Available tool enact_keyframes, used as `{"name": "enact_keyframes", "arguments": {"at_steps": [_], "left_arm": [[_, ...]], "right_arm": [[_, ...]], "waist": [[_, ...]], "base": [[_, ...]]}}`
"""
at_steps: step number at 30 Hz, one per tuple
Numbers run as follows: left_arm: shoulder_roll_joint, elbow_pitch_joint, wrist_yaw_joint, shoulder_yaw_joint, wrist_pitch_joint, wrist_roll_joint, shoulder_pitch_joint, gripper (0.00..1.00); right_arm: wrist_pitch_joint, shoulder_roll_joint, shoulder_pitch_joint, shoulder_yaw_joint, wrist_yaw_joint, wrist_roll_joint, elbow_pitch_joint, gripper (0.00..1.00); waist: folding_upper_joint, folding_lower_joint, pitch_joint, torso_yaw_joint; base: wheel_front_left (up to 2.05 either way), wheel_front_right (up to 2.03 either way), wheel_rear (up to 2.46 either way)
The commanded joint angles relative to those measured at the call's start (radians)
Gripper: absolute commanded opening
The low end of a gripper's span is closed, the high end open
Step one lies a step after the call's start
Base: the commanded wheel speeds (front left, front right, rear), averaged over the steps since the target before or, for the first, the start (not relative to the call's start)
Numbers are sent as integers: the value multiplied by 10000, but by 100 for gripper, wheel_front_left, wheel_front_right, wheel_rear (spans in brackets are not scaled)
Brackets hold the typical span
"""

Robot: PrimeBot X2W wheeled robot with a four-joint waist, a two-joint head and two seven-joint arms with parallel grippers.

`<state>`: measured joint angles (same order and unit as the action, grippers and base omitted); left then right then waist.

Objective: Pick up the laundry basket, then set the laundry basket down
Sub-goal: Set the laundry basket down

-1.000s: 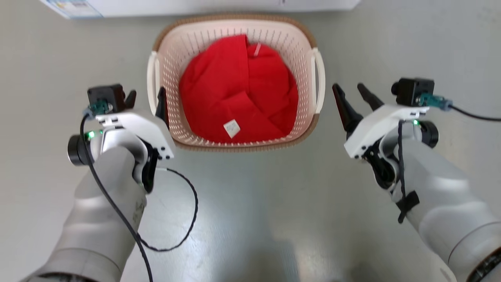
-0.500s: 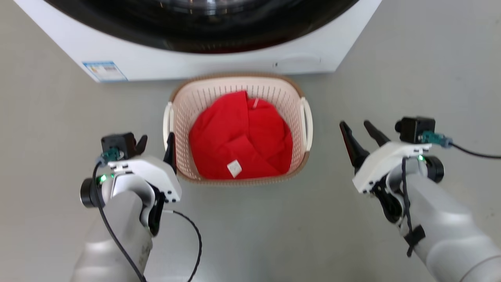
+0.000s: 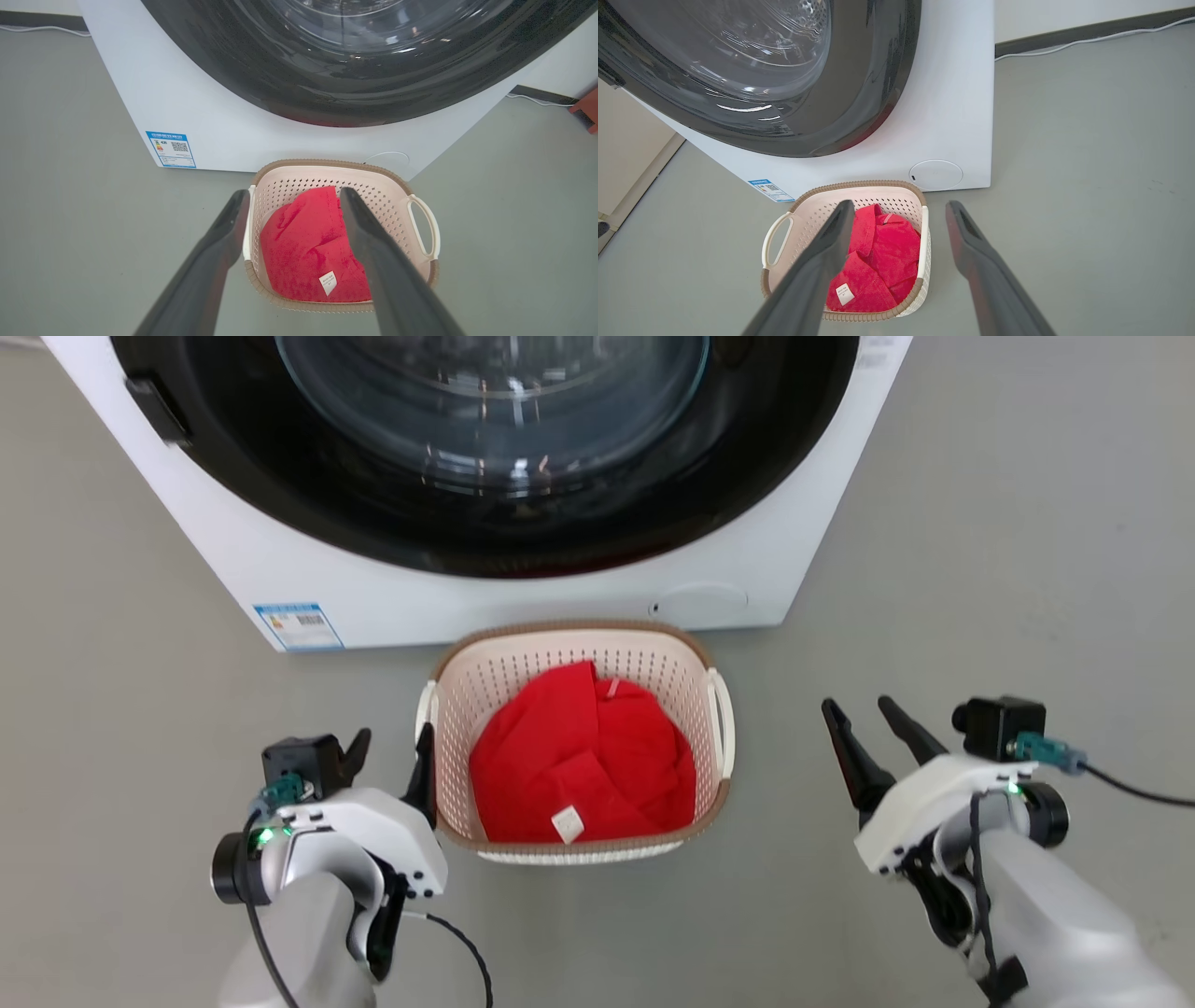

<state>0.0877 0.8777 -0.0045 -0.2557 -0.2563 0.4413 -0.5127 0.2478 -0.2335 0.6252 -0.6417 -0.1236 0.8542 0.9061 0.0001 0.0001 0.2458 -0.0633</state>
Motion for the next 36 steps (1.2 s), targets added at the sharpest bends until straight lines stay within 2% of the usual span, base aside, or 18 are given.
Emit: {"name": "enact_keyframes", "arguments": {"at_steps": [1,13,26,36], "left_arm": [[156,-465,-131,343,-55,-148,152,100],[-33,-2193,-325,981,-55,-514,1603,100],[-259,-3400,-456,1412,-55,-726,2801,100],[-331,-4382,-426,1659,-55,-1022,3323,100]], "right_arm": [[139,-119,-407,86,-71,-303,-332,100],[139,-212,-2027,2022,-71,-1945,-1875,100],[139,198,-3823,4090,-71,-3650,-3723,100],[139,635,-4603,5270,-71,-4474,-4899,100]], "waist": [[-1,0,-322,27],[-1,0,-1450,146],[-1,0,-2284,219],[-1,0,-2362,226]], "base": [[0,0,0],[0,0,0],[0,0,0],[0,0,0]]}}
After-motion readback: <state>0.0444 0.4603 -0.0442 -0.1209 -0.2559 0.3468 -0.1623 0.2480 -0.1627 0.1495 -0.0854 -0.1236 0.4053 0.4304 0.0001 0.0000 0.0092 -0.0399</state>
